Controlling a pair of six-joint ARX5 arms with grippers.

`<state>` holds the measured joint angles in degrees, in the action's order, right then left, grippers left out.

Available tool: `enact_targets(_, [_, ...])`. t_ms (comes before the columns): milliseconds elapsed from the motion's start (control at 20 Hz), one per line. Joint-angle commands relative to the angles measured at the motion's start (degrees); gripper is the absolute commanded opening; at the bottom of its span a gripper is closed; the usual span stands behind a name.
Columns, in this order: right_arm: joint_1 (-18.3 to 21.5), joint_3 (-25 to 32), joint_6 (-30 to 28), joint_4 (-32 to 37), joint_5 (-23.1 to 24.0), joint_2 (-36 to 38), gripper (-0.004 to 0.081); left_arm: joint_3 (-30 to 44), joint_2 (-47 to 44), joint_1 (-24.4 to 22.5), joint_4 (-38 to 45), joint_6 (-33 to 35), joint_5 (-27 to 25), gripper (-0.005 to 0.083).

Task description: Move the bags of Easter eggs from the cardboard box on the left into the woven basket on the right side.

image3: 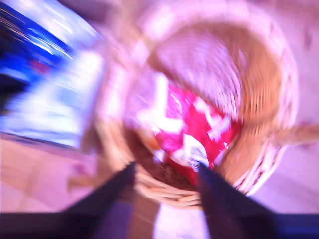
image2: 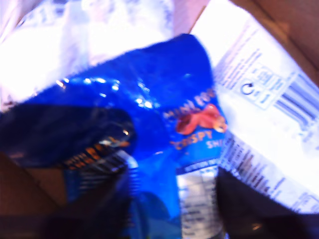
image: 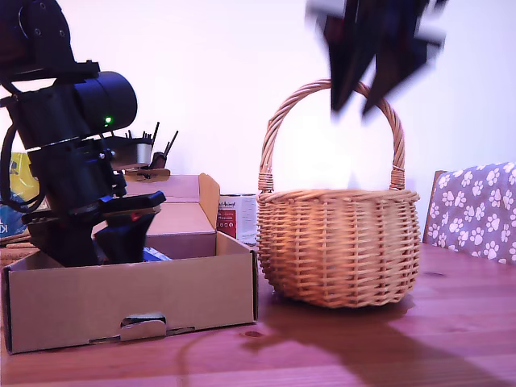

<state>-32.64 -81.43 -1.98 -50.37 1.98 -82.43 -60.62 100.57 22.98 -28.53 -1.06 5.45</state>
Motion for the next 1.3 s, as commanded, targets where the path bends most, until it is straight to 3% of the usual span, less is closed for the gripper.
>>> enact_targets(0, [-0.66,-0.22,0.7,-1.2,-0.17,0.55,-0.0013,2.54,3.48,-0.11,-0.7,0.02,0.0,0.0218])
enact_targets(150, [-1.2,-0.22,0.83,-4.7,-0.15,3.21,-0.0013,2.54,3.48,-0.11,-0.31,1.16,0.02,0.0033])
enact_targets(200, [-1.2,-0.22,0.98,-5.86,-0.17,3.8,-0.0013,2.54,3.45,-0.11,-0.2,1.18,-0.07,0.001])
enact_targets(350, [-1.6,0.09,1.25,-8.09,-1.07,5.53,-0.0013,2.34,3.08,-0.11,-0.11,1.53,-0.52,-0.0001])
enact_targets(550, [-2.75,3.1,1.57,-5.44,-2.99,8.92,-0.0013,2.21,-0.26,-0.11,-0.13,1.51,-1.46,-0.0016])
enact_targets(950, [-3.23,26.67,-0.13,14.86,-4.48,25.57,-0.0013,2.21,-12.48,-0.11,-0.42,2.6,-0.13,-0.0019])
enact_targets(1250, [-2.8,40.87,-1.07,19.93,-4.57,41.11,-0.0013,2.21,-22.56,0.61,-3.06,2.6,6.34,-0.0019])
